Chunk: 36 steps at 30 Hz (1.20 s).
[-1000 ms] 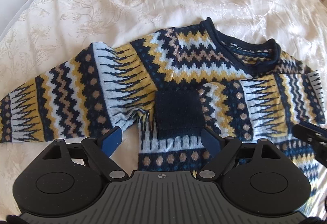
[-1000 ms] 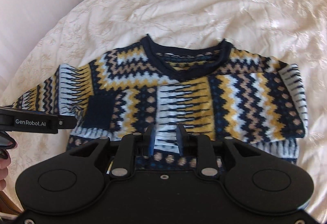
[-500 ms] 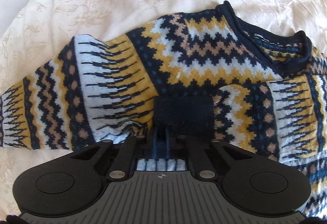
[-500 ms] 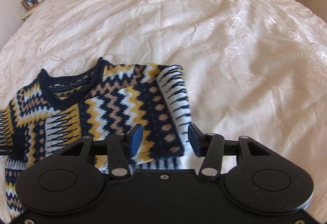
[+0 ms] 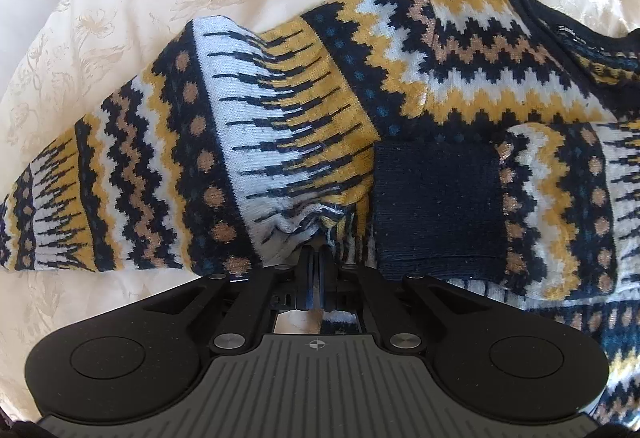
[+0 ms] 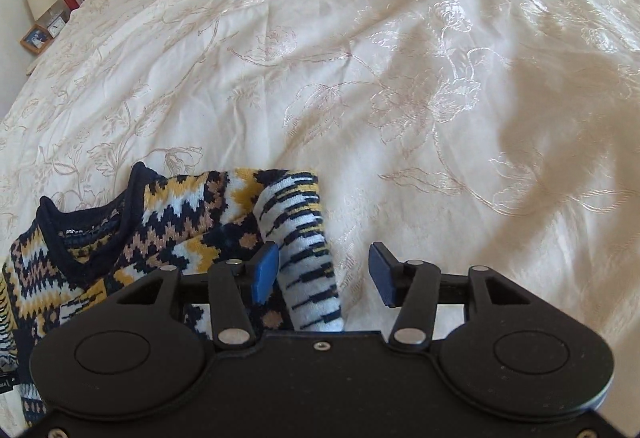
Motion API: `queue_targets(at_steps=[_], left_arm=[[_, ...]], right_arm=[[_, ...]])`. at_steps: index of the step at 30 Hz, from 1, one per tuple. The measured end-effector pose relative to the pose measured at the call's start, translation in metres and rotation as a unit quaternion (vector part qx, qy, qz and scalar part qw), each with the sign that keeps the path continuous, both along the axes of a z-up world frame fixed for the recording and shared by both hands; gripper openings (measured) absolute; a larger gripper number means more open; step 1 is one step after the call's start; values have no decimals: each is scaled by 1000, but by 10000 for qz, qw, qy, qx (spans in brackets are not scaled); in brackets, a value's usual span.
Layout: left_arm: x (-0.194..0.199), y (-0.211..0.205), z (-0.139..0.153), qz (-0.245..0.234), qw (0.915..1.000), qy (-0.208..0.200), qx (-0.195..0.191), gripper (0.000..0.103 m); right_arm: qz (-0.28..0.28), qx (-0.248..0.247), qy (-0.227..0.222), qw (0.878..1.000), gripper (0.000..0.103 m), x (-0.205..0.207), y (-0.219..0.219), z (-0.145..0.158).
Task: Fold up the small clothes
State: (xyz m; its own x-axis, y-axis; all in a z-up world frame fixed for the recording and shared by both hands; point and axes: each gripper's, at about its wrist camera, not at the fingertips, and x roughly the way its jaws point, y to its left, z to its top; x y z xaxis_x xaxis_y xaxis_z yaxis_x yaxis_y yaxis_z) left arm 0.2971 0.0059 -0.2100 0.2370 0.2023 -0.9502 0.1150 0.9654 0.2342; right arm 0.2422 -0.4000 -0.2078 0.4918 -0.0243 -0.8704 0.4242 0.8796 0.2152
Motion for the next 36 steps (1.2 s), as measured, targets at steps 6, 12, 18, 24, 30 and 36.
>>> queue_targets(at_steps=[6,12,18,24,30,36], left_arm=[[4,-13,13,25,9999,-131,-58,7],[-3,-5,22,62,9997,-230,-113,14],[-19,1,42,-11,9988,-433,-239,28],[-44,4,63,-39,9975,-545,-449,33],[-67,18,69,140,9972,-493,-552,38],[-87,42,67,514,9958,-533,-546,38]], right_arm=[[-288,18,104,9995,11,-7,-5,7],[-641,73,543,9964,12,-1,-17,-14],[-976,-391,650,9923,46,-5,-18,-5],[-826,-694,240,9939,47,-23,-6,30],[-379,-511,-42,9980,65,-42,31,58],[398,-177,85,9990,70,-56,87,62]])
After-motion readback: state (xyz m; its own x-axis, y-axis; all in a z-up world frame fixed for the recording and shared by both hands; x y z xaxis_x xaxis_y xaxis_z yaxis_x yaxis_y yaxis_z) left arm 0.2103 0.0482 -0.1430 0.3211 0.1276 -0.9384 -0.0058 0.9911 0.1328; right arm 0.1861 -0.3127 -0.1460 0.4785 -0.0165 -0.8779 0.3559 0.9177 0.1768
